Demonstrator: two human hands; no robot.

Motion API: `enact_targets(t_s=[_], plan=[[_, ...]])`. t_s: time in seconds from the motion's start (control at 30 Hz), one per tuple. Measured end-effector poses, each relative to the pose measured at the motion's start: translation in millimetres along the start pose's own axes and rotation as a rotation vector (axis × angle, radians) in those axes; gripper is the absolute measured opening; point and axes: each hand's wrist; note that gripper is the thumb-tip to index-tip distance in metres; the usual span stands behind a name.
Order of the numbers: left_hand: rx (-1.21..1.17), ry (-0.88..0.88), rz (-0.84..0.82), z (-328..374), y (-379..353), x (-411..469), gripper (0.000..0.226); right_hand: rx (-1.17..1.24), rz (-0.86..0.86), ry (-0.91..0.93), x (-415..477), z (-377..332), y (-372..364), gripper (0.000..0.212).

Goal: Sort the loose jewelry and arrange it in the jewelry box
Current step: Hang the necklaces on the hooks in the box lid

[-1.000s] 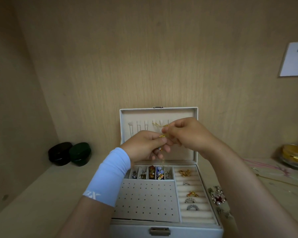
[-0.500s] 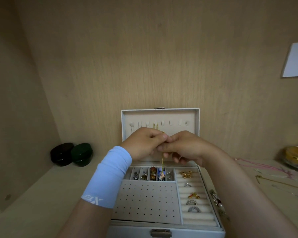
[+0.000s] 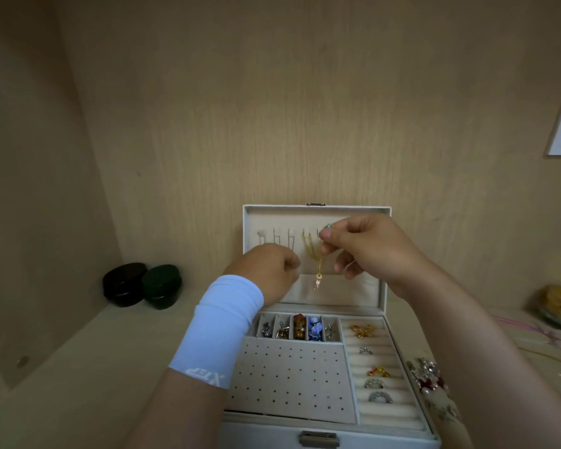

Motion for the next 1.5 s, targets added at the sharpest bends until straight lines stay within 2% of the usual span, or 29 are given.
enact_targets(t_s=[0.1, 0.23, 0.43, 0.6, 0.7, 0.8, 0.97, 1.2, 1.33, 1.5], plan=[[0.154, -0.015, 0.033, 3, -3, -1, 0.028, -0.044, -0.009, 0.019, 8, -3, -2, 0.015], [0.240, -0.020, -0.015, 4, -8, 0, 0.031, -0.236, -0.046, 0.052, 22, -4, -8, 0.014], [0.161, 0.007, -0.070, 3, -2, -1, 0.027, -0.414, -0.101, 0.089, 29, 8, -19, 0.004], [0.107, 0.023, -0.086, 2, 2, -3, 0.020, -0.670, -0.237, 0.088, 20, 28, -30, 0.005], [0.094, 0.022, -0.090, 1, 2, -3, 0.019, -0.752, -0.239, 0.096, 16, 29, -30, 0.007], [0.093, 0.007, -0.073, 2, 1, -2, 0.021, -0.737, -0.211, 0.110, 15, 32, -27, 0.006], [0.130, -0.014, -0.033, 5, -1, -4, 0.027, -0.635, -0.370, 0.118, 4, 36, -22, 0.023], [0.006, -0.148, 0.001, 25, -12, -11, 0.024, -0.481, -0.173, 0.109, -20, 16, 43, 0.010], [-0.100, -0.256, -0.015, 52, -30, -23, 0.018, -0.505, -0.102, 0.056, -38, 20, 104, 0.011], [-0.163, -0.380, -0.077, 108, -66, -31, 0.013, -0.620, -0.116, -0.085, -56, 57, 174, 0.012]])
Point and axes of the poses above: each hand's wrist, its own x-axis towards the middle knuckle, its own y-axis out of the back of the hand, z = x × y, and after that the axes turned 15 degrees about y, right-handed
